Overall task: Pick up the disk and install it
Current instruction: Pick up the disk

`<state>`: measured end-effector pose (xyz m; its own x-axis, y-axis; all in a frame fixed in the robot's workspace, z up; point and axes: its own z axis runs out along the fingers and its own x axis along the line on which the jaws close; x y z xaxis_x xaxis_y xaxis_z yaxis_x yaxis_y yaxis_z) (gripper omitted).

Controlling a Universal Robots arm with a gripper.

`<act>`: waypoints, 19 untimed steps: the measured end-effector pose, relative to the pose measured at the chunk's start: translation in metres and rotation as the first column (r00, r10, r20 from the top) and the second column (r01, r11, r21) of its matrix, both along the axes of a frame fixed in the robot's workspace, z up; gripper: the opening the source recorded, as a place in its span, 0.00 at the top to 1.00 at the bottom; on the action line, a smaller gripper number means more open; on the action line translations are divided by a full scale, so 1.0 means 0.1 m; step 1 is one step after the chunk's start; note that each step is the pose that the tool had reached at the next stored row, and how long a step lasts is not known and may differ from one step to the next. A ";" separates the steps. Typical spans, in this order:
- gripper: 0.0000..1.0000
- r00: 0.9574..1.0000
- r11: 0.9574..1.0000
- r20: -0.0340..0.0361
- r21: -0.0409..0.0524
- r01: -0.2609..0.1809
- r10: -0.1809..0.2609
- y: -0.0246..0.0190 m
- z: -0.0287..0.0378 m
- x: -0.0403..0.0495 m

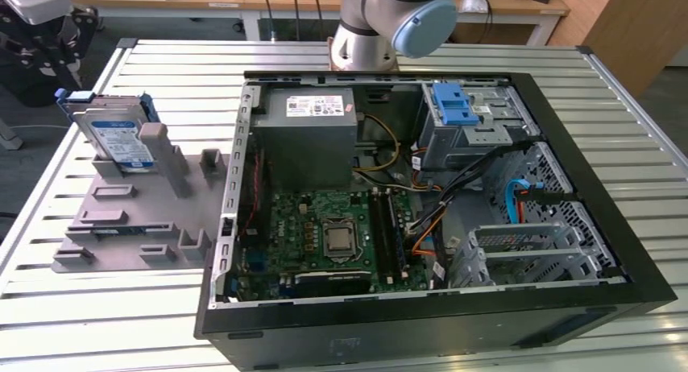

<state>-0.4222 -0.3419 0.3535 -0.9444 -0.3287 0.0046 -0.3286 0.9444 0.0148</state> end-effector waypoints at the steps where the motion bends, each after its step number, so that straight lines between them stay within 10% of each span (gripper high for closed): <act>1: 0.89 1.000 1.000 0.000 0.000 -0.010 0.010 0.000 0.000 0.000; 19: 0.89 0.988 0.988 0.000 0.000 -0.156 0.156 0.000 0.000 0.000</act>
